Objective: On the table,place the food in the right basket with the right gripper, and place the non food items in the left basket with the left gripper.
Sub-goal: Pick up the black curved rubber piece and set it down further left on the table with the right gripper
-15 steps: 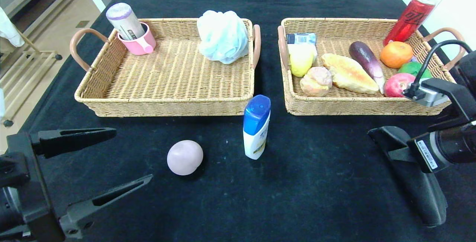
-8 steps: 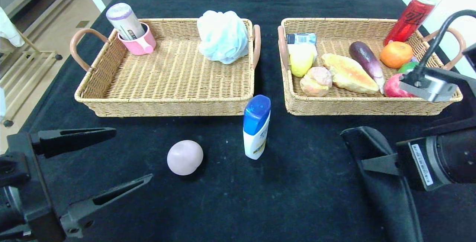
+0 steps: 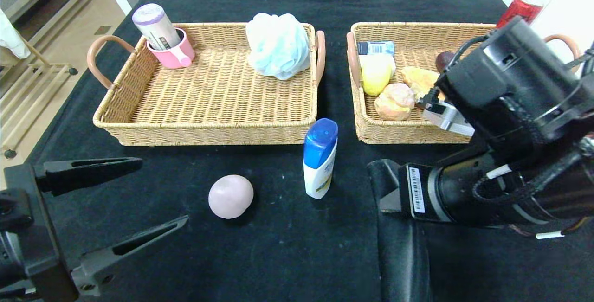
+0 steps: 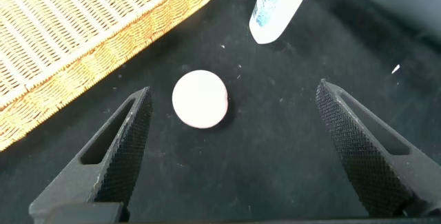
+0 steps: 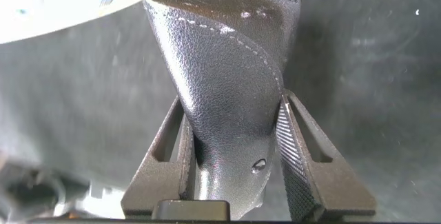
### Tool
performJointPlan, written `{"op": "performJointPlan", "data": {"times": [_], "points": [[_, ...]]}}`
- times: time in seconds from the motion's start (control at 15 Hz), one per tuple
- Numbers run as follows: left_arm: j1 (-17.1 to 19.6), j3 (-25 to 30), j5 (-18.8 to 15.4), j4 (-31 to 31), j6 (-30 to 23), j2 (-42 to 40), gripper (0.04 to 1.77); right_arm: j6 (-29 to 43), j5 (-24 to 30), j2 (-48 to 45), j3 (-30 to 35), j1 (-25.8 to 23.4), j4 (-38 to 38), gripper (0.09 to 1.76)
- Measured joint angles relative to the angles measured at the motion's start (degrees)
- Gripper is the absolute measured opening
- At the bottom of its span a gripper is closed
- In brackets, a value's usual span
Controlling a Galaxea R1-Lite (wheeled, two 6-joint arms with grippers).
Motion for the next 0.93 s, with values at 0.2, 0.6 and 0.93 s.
{"op": "performJointPlan", "data": {"times": [0.2, 0.6, 0.93], "points": [[0.0, 0.0, 0.0, 0.0, 0.0, 0.0, 1.72, 4.0, -4.0, 3.5, -3.1, 1.3, 0.0, 0.77], [0.0, 0.1, 0.0, 0.0, 0.1, -0.1, 1.72, 4.8, -8.5, 8.4, -8.2, 2.0, 0.8, 0.76], [0.0, 0.1, 0.0, 0.0, 0.1, -0.1, 1.72, 5.1, -8.5, 10.3, -9.7, 2.0, 1.8, 0.76]]}}
